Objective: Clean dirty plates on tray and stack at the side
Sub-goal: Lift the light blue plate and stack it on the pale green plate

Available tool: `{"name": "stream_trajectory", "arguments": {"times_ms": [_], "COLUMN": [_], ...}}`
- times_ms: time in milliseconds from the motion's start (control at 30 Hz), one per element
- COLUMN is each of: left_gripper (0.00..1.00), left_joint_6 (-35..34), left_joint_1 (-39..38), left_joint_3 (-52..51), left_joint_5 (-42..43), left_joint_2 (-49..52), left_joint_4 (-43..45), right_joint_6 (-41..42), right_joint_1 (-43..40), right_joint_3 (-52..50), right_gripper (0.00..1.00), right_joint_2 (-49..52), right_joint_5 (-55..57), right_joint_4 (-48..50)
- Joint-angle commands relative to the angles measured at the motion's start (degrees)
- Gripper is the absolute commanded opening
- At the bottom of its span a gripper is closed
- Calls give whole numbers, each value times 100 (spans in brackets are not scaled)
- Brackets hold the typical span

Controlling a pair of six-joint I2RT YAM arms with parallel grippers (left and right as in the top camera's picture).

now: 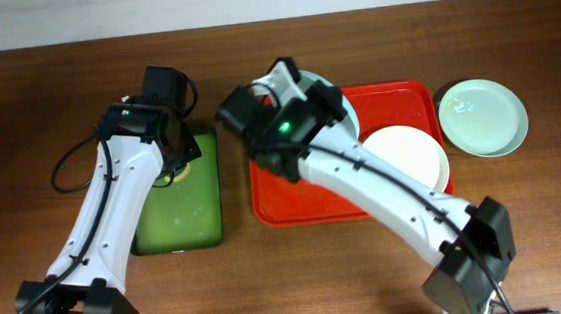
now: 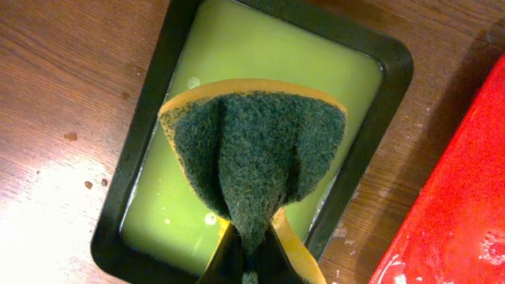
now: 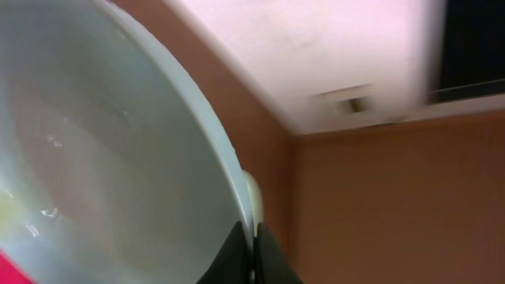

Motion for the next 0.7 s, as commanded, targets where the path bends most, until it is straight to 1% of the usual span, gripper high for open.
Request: {"name": "stream_trajectory", "arguments": {"times_ms": [0, 67, 100, 133, 200, 233, 267, 333, 367, 400, 500, 533, 567, 600, 667], "left_gripper": [0, 0, 0, 0, 0, 0, 0, 0, 0, 0, 0, 0, 0, 0, 0], "left_joint_6": [131, 131, 131, 131, 131, 131, 131, 131, 131, 131, 129, 129, 129, 127, 127], "left_joint_1": [20, 20, 20, 20, 20, 20, 20, 20, 20, 20, 20, 20, 20, 20, 20], "left_joint_3": [-42, -42, -42, -42, -42, -42, -42, -42, -42, -42, -42, -42, -42, -42, -42], "left_joint_5": [-146, -190, -212, -212, -212, -212, -212, -212, -212, -212, -208, -208, -208, -210, -210], "left_joint_2": [-48, -48, -48, -48, -48, -48, -48, -48, -48, -48, -48, -48, -48, -48, -48], "left_joint_4": [-11, -13, -24, -26, -26, -26, -28, -31, -28, -28, -28, -28, -26, -24, 22], "right_joint_6": [9, 15, 55, 59, 57, 50, 50, 52, 55, 57, 114, 428, 560, 555, 553], "right_joint_1": [251, 212, 70, -411, -1058, -1556, -2341, -3641, -4572, -5261, -7023, -7536, -7895, -8072, -8133], "right_joint_3": [74, 74, 74, 74, 74, 74, 74, 70, 59, 13, -358, -529, -678, -793, -881], "right_gripper": [4, 4, 4, 4, 4, 4, 4, 4, 4, 4, 4, 4, 4, 4, 4], "right_joint_2": [-83, -83, -83, -83, -83, -83, -83, -81, -68, -59, 98, 173, 251, 317, 509], "right_joint_5": [1814, 1563, 997, -271, -1460, -2636, -4155, -6225, -6990, -7169, -7176, -7176, -7178, -7182, -7204], "right_joint_4": [-92, -219, -214, -166, 109, 413, 649, 802, 804, 793, 962, 1115, 1279, 1405, 1510]}}
